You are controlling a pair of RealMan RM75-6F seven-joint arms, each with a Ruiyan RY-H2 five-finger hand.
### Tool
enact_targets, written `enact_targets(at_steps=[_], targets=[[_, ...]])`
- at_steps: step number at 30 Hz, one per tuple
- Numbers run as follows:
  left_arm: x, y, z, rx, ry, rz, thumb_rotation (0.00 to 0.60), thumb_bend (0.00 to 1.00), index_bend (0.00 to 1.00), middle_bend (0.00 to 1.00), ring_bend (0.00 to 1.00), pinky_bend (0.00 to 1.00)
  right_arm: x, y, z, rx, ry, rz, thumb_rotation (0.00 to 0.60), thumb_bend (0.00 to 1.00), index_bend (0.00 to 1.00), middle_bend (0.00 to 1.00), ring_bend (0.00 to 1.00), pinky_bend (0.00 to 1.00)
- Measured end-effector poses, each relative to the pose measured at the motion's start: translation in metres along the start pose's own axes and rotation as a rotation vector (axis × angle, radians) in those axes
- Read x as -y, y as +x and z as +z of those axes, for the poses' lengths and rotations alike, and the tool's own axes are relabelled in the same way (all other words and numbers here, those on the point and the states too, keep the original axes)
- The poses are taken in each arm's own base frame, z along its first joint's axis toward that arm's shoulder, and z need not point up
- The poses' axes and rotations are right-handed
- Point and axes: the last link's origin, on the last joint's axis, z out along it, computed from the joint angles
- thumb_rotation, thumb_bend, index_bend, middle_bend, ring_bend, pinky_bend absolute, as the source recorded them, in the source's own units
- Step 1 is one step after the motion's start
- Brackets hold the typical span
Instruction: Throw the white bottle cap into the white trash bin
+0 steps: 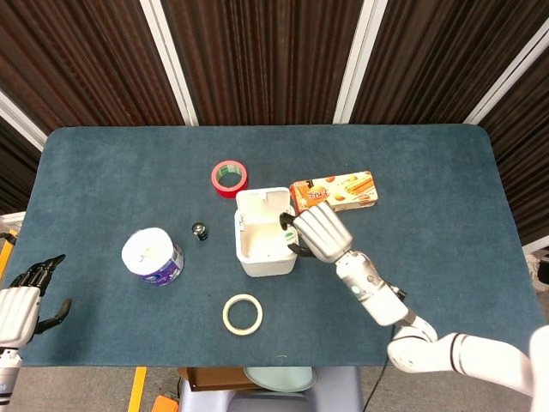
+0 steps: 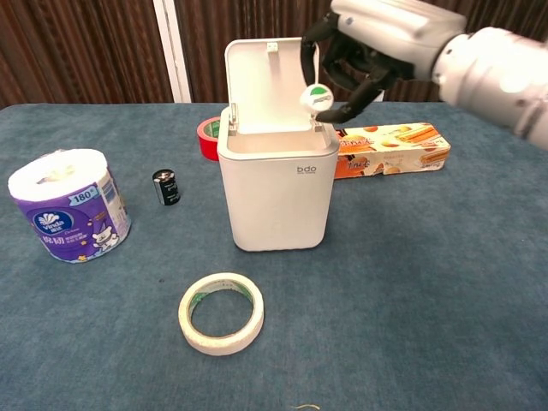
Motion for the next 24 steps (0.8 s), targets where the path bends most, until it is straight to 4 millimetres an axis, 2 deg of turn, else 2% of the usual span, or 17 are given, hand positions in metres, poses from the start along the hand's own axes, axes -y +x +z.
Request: enact_targets(at_steps=[5,7,11,16,19,22,24], targets=[[0.000,0.000,0.000,0.006,0.000,0.000,0.600,0.38,0.12,0.17,0.17,0.30,0.004,-0.012,0.023,-0.002,-0.019,0.009,0.600,0.32,0.71,0.92,0.99,0.98],[0.001,-0.001,0.000,0.008,0.002,-0.001,0.600,0.38,0.12,0.17,0.17,0.30,0.004,-0.015,0.028,0.003,-0.031,0.018,0.600,0.28,0.62,0.92,0.99,0.98],[0.001,0.000,0.000,0.007,0.001,-0.003,0.600,0.39,0.12,0.17,0.17,0.30,0.004,-0.018,0.031,0.019,-0.041,0.027,0.600,0.10,0.40,0.92,0.99,0.98],[0.000,-0.001,0.001,0.010,0.002,-0.001,0.600,0.38,0.12,0.17,0.17,0.30,0.000,-0.013,0.024,0.007,-0.036,0.018,0.600,0.06,0.25,0.92,0.99,0.98],[0.000,-0.001,0.000,0.014,0.000,0.003,0.600,0.38,0.12,0.18,0.17,0.30,0.000,-0.006,0.015,-0.006,-0.030,0.041,0.600,0.06,0.24,0.92,0.98,0.98],[-0.001,-0.001,0.000,0.013,-0.004,0.004,0.600,0.38,0.12,0.17,0.17,0.30,0.000,0.005,-0.001,-0.030,-0.023,0.071,0.600,0.06,0.28,0.92,0.98,0.98],[-0.001,-0.002,0.000,0.013,-0.003,0.008,0.600,0.38,0.12,0.17,0.17,0.30,-0.004,0.014,-0.019,-0.054,-0.027,0.084,0.600,0.06,0.33,0.92,0.97,0.98]])
